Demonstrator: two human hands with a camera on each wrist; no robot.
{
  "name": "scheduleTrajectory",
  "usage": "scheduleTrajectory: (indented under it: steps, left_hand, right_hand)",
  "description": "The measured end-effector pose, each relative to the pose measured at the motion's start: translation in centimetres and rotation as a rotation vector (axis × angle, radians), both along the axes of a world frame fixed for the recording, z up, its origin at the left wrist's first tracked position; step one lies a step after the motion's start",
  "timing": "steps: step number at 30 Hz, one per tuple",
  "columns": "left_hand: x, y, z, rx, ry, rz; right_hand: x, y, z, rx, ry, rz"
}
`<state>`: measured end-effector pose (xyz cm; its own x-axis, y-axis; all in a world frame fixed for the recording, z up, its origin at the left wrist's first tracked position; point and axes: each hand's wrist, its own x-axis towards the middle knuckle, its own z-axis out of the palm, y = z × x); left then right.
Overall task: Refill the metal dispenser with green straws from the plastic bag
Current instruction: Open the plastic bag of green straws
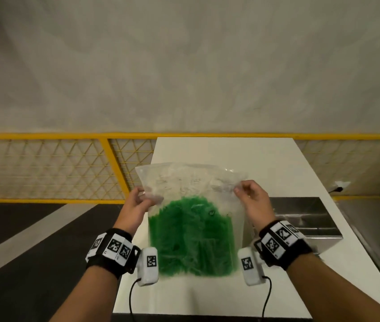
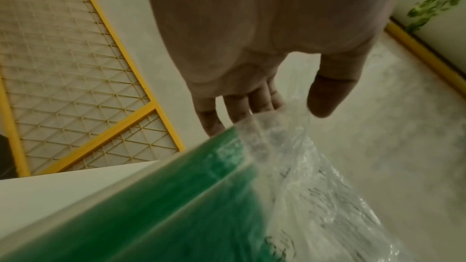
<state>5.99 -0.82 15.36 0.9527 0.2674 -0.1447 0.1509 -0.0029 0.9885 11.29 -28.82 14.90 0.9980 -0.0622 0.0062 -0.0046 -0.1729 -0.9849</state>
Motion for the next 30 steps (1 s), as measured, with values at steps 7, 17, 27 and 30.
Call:
scheduleTrajectory:
  steps: [7,17,27,30]
  left_hand:
    - [0.1,0.2,2.0,0.017,-0.094,0.053]
    - [0.9,0.5,2.8,0.056,-0.065,0.084]
    - [2.8,-6.1,7.1,0.958,-0.291,-0.126]
    - [4.4,-10.1,7.5,1.054,-0.354,-0.314]
  right_hand:
    - [0.5,-0.4,1.9,0.104,-0.115,-0.049]
    - [1.0,-0.2,2.8,0.138,-0.171,-0.043]
    - [1.1,0.6,3.8,0.102,-0.211,0.146]
    - [1.1,1.0,3.8,0.04,-0.229,0.17]
